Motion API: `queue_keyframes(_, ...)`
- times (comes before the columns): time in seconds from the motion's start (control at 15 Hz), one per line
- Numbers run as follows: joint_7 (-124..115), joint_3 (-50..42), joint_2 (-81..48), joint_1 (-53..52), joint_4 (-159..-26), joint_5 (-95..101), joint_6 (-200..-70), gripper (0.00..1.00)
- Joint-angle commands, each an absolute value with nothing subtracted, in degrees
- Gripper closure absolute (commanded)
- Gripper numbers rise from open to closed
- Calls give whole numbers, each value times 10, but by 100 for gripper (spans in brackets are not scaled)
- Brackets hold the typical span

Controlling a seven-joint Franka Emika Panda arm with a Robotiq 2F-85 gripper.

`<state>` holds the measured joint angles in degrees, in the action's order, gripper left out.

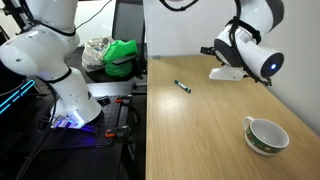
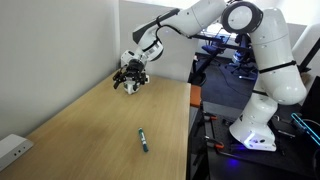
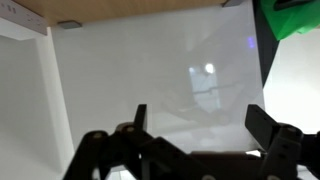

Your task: Remove the marker from the mug.

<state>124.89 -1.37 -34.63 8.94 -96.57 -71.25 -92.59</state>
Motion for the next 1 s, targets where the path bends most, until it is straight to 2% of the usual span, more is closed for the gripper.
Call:
queue_keyframes(0.0, 1195, -19, -303, 72, -1000, -774, -1011, 0)
queue_keyframes(0.4, 1113, -17, -260, 29, -1021, -853, -1203, 0)
queue_keyframes(0.93, 944, -5, -242, -42, -1037, -790, -1417, 0)
